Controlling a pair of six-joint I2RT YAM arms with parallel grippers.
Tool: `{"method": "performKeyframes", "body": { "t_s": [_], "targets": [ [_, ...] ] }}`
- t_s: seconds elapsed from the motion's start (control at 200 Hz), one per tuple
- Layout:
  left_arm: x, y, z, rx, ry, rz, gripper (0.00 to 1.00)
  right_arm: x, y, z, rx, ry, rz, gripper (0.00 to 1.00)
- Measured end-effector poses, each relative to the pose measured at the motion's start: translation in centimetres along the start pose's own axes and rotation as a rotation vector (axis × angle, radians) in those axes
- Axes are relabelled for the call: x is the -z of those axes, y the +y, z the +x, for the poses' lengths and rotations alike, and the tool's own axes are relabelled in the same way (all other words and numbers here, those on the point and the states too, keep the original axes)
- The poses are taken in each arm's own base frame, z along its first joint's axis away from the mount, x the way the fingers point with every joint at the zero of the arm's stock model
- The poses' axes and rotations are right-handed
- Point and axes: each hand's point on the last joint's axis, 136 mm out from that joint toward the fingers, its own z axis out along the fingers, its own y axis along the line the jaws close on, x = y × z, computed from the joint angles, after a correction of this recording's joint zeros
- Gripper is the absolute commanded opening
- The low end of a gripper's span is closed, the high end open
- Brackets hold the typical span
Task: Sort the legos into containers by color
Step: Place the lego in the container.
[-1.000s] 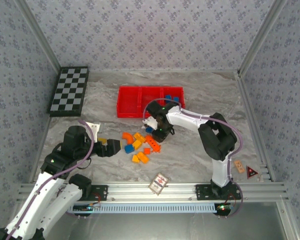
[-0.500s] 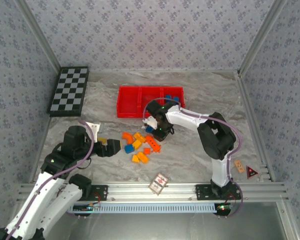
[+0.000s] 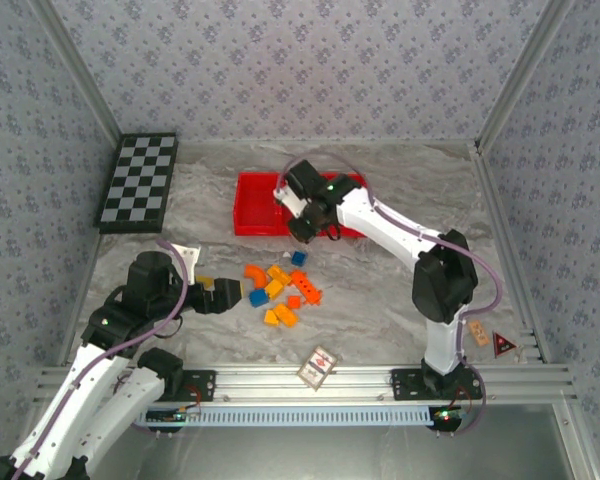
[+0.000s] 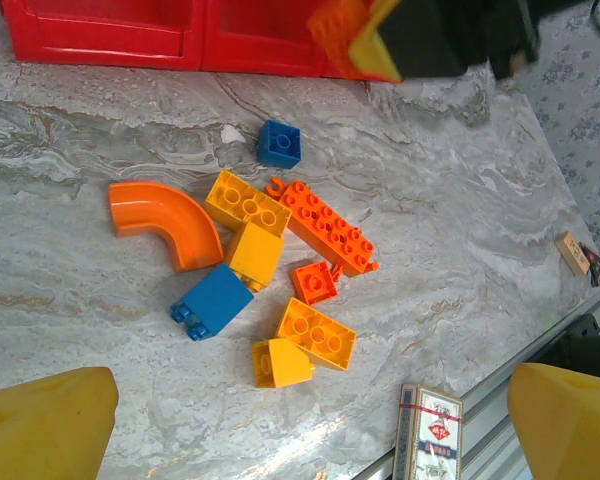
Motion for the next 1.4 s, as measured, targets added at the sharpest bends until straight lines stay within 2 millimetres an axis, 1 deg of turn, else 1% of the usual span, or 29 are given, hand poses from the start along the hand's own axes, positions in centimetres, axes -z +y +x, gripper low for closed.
{"method": "performKeyframes", "body": {
  "t_s": [0.065, 0.095, 0.175, 0.235, 0.315, 0.41, 0.515, 0.6, 0.73, 0.79, 0.86, 0.949, 1.034, 1.044, 1.054, 1.064, 1.279, 1.399],
  "targets": [
    [0.0, 0.0, 0.0, 0.001, -0.001, -0.001, 1.00, 0.3, -0.8, -2.3, -0.034, -0.050, 0.015, 0.12],
    [0.0, 0.0, 0.0, 0.001, -0.001, -0.001, 1.00, 0.1, -1.4, -3.2, -0.055, -0.068, 0.023, 0.12],
    [0.0, 0.0, 0.0, 0.000, -0.001, -0.001, 1.00, -1.0, -2.9, -4.6, -0.114, -0.084, 0.040, 0.12],
    [0.0, 0.0, 0.0, 0.001, -0.001, -0.001, 1.00, -2.3, -4.0, -4.8, -0.160, -0.077, 0.050, 0.13],
    [0.0, 0.0, 0.0, 0.001, -0.001, -0.001, 1.00, -4.3, -5.4, -4.5, -0.219, -0.051, 0.059, 0.13],
    [0.0, 0.0, 0.0, 0.001, 0.000, 0.000, 1.00, -6.1, -6.9, -4.3, -0.277, -0.031, 0.068, 0.15],
    [0.0, 0.0, 0.0, 0.001, 0.000, 0.000, 1.00, -7.4, -8.0, -4.6, -0.321, -0.028, 0.066, 0.17],
    [0.0, 0.0, 0.0, 0.001, 0.000, 0.000, 1.00, -7.9, -8.3, -5.0, -0.338, -0.030, 0.059, 0.21],
    [0.0, 0.0, 0.0, 0.001, 0.000, 0.000, 1.00, -8.5, -8.2, -5.2, -0.353, -0.029, 0.047, 0.32],
    [0.0, 0.0, 0.0, 0.001, 0.000, 0.000, 1.00, -8.8, -8.1, -5.1, -0.364, -0.022, 0.044, 0.42],
    [0.0, 0.0, 0.0, 0.001, 0.000, 0.000, 1.00, -9.0, -8.2, -5.0, -0.368, -0.018, 0.046, 0.51],
    [0.0, 0.0, 0.0, 0.001, 0.000, 0.000, 1.00, -8.9, -8.4, -4.9, -0.386, -0.017, 0.057, 0.70],
    [0.0, 0.0, 0.0, 0.001, 0.000, 0.000, 1.00, -8.7, -8.8, -5.0, -0.383, -0.020, 0.076, 0.85],
    [0.0, 0.0, 0.0, 0.001, 0.000, 0.000, 1.00, -8.7, -8.9, -5.0, -0.387, -0.022, 0.078, 0.90],
    [0.0, 0.0, 0.0, 0.001, 0.000, 0.000, 1.00, -8.7, -8.9, -5.0, -0.392, -0.023, 0.080, 0.97],
    [0.0, 0.0, 0.0, 0.001, 0.000, 0.000, 1.00, -8.6, -9.0, -5.1, -0.385, -0.023, 0.084, 1.00],
    [0.0, 0.0, 0.0, 0.001, -0.001, -0.001, 1.00, -8.4, -9.4, -5.1, -0.381, -0.027, 0.145, 1.00],
    [0.0, 0.0, 0.0, 0.001, -0.001, -0.001, 1.00, -7.2, -9.2, -5.5, -0.372, -0.045, 0.160, 1.00]
  ]
}}
